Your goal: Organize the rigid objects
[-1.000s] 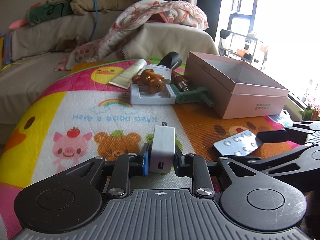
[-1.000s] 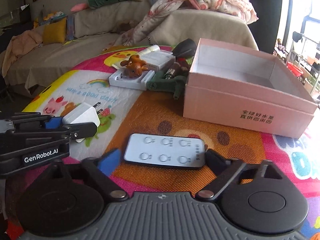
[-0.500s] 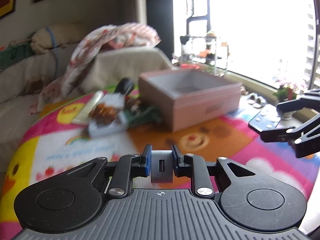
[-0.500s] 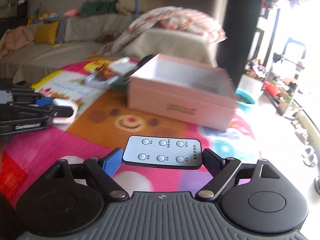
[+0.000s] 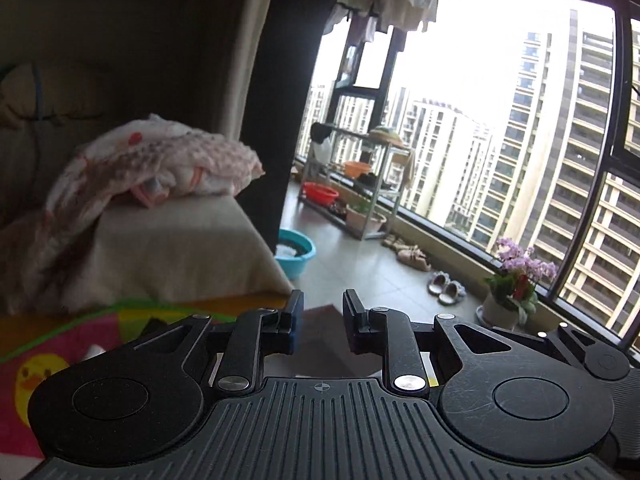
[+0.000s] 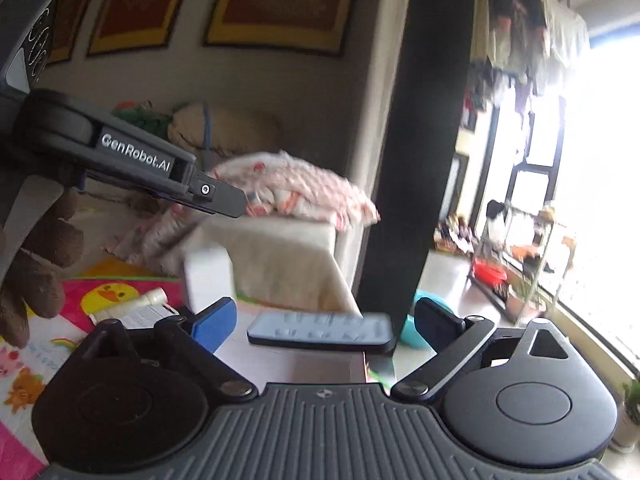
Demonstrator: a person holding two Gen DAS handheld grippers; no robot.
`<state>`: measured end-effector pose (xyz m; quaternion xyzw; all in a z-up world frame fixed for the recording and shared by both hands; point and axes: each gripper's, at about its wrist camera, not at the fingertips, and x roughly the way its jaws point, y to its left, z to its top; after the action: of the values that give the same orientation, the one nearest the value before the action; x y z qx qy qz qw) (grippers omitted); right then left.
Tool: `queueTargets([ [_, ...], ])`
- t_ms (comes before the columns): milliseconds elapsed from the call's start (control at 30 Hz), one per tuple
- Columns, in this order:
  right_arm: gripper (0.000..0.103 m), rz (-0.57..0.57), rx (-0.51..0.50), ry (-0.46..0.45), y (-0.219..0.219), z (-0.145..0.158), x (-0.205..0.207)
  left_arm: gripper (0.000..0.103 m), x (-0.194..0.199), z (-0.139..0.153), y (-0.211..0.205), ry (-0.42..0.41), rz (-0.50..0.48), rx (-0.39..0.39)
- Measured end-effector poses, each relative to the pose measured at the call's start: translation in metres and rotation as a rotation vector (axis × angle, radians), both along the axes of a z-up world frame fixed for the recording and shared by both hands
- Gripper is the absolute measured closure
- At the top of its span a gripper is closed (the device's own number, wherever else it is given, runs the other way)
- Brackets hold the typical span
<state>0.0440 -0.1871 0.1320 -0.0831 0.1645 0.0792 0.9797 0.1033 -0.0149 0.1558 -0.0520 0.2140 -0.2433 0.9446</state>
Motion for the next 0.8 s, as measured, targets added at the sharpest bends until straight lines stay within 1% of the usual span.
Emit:
queueTargets([
  [67,0.006,0.030,0.046,0.050,-0.005,-0.019,-0.008,0.078,-0.009,-0.024,0.014,0.003,0.024,0.016],
  [100,0.006,0.028,0.055,0.066,-0.006,-0.032,-0.014,0.078,-0.016,-0.037,0.023,0.002,0.053,0.022],
  [200,0.006,-0.004,0.032,0.115,-0.003,-0.068,-0.030,0.078,-0.021,-0.073,0.060,0.013,0.159,0.051],
  [267,0.006,0.029,0.015,0.163,0.001,-0.084,-0.035,0.078,-0.022,-0.092,0.082,0.025,0.256,0.075],
  [333,0.006,0.051,0.020,0.197,0.008,-0.094,-0.041,0.077,-0.019,-0.108,0.110,0.073,0.335,0.083],
  [400,0.006,0.077,0.021,0.220,0.015,-0.099,-0.041,0.077,-0.013,-0.121,0.131,0.138,0.391,0.067],
  [433,0.006,0.085,0.016,0.226,0.019,-0.101,-0.040,0.077,-0.013,-0.124,0.138,0.157,0.405,0.057],
  [500,0.006,0.092,0.015,0.233,0.025,-0.102,-0.035,0.077,-0.009,-0.130,0.139,0.168,0.394,0.059],
  [533,0.006,0.092,0.021,0.242,0.027,-0.103,-0.034,0.077,-0.018,-0.128,0.133,0.163,0.381,0.067],
  [600,0.006,0.093,0.048,0.271,0.028,-0.107,-0.032,0.077,-0.018,-0.130,0.125,0.144,0.347,0.090],
  [700,0.006,0.101,0.089,0.298,0.029,-0.112,-0.032,0.077,-0.024,-0.123,0.108,0.105,0.306,0.136],
  [767,0.006,0.112,0.088,0.302,0.032,-0.113,-0.035,0.075,-0.017,-0.118,0.110,0.091,0.320,0.132],
  [800,0.006,0.118,0.079,0.301,0.034,-0.112,-0.036,0.075,-0.014,-0.115,0.115,0.089,0.340,0.113],
])
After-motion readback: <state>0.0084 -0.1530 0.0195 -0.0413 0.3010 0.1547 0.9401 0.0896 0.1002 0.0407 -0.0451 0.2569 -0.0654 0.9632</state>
